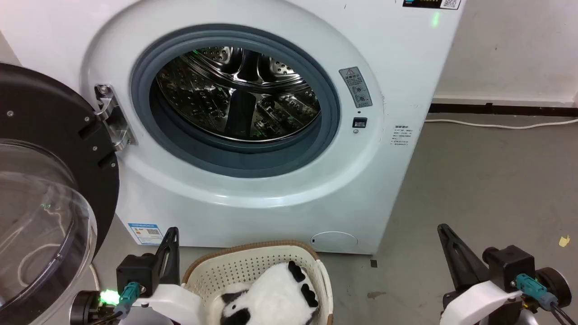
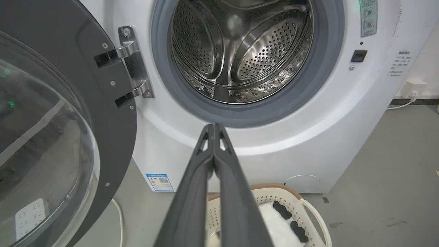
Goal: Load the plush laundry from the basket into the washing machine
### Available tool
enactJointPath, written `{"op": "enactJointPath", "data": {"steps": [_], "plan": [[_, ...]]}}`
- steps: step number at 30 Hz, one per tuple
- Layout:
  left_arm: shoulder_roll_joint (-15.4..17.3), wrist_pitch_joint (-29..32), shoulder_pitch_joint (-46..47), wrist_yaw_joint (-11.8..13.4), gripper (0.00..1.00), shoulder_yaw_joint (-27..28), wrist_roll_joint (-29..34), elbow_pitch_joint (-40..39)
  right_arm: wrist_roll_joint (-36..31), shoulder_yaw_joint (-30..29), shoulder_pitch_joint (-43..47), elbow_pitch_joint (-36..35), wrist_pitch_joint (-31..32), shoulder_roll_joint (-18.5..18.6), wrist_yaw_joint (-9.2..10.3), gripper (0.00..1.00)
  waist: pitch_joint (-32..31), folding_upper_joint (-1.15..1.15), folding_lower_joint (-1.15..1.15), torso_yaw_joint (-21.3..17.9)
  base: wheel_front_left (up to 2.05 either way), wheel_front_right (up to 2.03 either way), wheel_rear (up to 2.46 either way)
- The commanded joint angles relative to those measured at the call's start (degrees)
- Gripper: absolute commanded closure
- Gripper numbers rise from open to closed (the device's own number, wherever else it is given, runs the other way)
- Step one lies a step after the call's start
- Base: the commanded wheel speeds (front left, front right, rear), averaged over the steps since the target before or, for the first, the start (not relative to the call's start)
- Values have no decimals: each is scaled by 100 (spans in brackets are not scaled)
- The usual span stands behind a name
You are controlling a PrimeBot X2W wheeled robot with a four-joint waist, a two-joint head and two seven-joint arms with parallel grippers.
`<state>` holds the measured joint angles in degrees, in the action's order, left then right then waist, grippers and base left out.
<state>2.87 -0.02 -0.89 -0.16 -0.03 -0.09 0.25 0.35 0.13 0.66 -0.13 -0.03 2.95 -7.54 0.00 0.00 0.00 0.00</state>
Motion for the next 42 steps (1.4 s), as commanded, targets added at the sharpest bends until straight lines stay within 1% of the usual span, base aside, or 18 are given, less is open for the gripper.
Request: {"op": "enactJointPath", "data": {"steps": [1,35,36,42], "plan": [[0,2,89,16,100,3,9,-25,-35,-13,-66,13,3,-7,5,100,0,0,0,0,0,0,0],[0,-1,0,1,100,0,0,0,1,0,0,0,-1,0,0,100,0,0,0,0,0,0,0],[0,-3,-2,1,0,-1,0,1,7,2,3,0,-3,0,0,0,0,0,0,0,0,0,0],[0,-32,3,30,0,-57,-5,0,49,-17,25,-3,-32,4,0,0,4,0,0,-4,0,0,0]]}}
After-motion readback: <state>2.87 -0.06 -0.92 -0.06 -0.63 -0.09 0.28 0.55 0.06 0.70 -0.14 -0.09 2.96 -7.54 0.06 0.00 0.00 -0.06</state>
